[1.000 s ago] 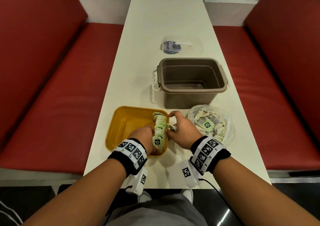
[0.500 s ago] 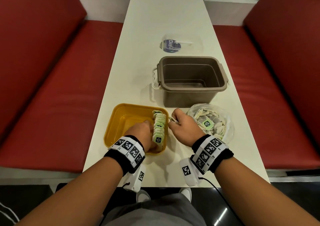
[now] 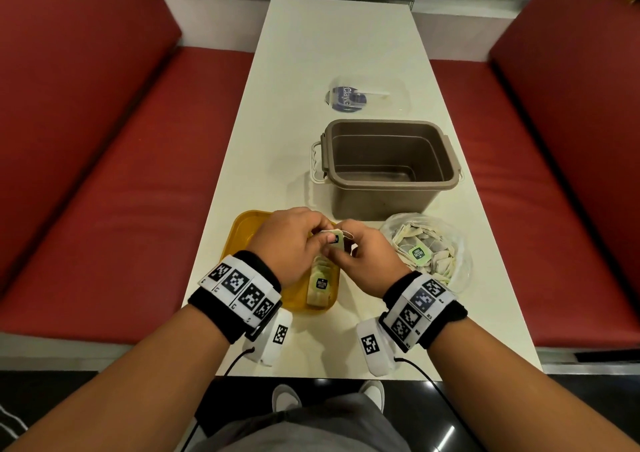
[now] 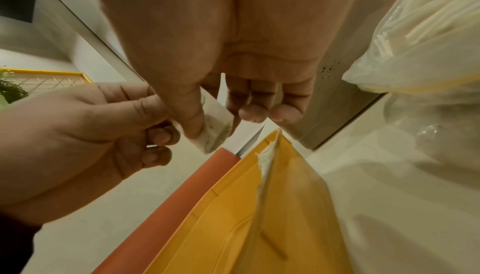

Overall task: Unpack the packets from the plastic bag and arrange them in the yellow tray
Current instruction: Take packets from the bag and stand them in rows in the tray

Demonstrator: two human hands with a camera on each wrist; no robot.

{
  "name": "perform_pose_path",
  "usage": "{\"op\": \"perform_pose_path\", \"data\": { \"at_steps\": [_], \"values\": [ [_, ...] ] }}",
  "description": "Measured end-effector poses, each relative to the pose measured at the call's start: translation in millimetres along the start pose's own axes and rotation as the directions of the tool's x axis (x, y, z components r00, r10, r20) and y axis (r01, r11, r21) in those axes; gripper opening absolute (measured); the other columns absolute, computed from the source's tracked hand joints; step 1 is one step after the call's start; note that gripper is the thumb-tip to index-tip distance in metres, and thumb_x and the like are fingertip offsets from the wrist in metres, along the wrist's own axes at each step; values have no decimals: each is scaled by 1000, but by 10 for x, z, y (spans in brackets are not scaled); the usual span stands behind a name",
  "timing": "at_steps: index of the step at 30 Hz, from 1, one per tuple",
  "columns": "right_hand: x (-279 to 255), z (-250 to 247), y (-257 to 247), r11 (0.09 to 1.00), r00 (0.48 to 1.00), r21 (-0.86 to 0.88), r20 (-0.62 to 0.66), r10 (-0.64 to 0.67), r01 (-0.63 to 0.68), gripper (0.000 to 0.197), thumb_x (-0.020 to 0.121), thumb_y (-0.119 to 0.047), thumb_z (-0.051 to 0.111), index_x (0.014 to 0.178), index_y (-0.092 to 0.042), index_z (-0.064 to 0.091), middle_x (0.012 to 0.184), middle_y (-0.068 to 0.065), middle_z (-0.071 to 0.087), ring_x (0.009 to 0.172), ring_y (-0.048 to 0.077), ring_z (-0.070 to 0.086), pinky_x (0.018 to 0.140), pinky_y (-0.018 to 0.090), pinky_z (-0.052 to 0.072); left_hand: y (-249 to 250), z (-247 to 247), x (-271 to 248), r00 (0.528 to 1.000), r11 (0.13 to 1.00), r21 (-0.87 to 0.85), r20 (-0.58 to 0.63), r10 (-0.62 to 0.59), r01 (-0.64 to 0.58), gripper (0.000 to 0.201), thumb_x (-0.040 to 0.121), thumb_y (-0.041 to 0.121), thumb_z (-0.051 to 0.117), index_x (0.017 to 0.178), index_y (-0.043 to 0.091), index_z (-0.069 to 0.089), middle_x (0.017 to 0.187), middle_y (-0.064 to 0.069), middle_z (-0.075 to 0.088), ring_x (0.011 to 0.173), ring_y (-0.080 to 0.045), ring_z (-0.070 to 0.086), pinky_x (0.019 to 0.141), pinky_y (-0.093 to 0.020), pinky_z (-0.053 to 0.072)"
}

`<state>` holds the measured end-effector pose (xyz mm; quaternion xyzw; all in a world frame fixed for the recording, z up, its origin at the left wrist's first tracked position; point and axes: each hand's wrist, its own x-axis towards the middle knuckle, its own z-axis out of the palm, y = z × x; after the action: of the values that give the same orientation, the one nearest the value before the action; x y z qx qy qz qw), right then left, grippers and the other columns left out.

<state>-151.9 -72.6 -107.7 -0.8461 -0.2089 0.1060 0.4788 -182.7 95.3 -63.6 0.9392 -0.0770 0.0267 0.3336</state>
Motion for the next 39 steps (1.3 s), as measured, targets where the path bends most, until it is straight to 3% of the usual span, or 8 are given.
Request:
{"op": "perform_pose_path", "data": {
  "at_steps": [4,8,14,18,21,26,33,39],
  "values": [
    [-4,9,-1,998,999,-53,47,-22,25,14,85,-11,70,79,-20,61,78,-5,53,65,4,47,62,19,40,-21,-25,-23,996,997,32,59,-68,66,9,91,30,64,92,23,69,84,8,65,79,-13,57,73,-28,46],
    [-44,-2,100,982,993,-172,72,90,-76,26,85,-10,64,109,-19,64,86,-5,61,65,-3,50,64,18,40,-88,-19,-85,952,965,208,225,-209,163,7,91,28,64,96,26,69,90,5,69,86,-16,61,76,-30,49],
    [-65,-15,138,933,935,-218,150,322,-286,69,88,-24,67,145,-19,29,81,-4,71,74,8,62,67,23,42,-157,182,-161,825,922,353,465,-321,160,14,90,32,66,103,31,70,96,5,67,93,-16,61,81,-28,48],
    [-83,2,111,932,905,-171,238,353,-319,74,92,-20,63,151,-17,19,73,-5,73,57,-9,59,59,12,42,-215,334,-139,835,908,339,401,-376,246,9,87,36,69,93,30,69,89,7,66,91,-17,63,83,-31,51],
    [-97,1,67,932,897,-104,254,363,-348,72,93,-14,60,151,-19,18,72,0,73,44,-5,56,43,7,39,-259,394,-150,832,886,305,335,-442,348,26,77,41,77,90,27,60,88,5,66,87,-17,63,80,-35,53],
    [-105,21,79,918,884,-24,259,389,-397,71,93,-11,59,149,-25,18,69,5,73,44,17,60,42,24,45,-265,444,-149,756,848,386,409,-511,364,60,69,43,82,115,19,52,103,-2,64,94,-23,63,77,-31,52],
    [-116,53,126,912,884,-11,243,400,-410,70,93,-12,58,149,-27,20,68,5,72,46,22,61,43,30,50,-196,554,-99,821,871,335,330,-465,359,51,78,33,73,119,15,48,103,-6,65,96,-27,63,80,-34,52],
    [-117,54,111,912,883,-17,242,402,-410,72,93,-11,58,151,-24,18,68,4,72,47,21,60,44,31,52,-233,632,-90,817,864,317,310,-485,392,59,77,32,74,124,16,44,103,-8,65,95,-28,64,80,-36,54]
  ]
}}
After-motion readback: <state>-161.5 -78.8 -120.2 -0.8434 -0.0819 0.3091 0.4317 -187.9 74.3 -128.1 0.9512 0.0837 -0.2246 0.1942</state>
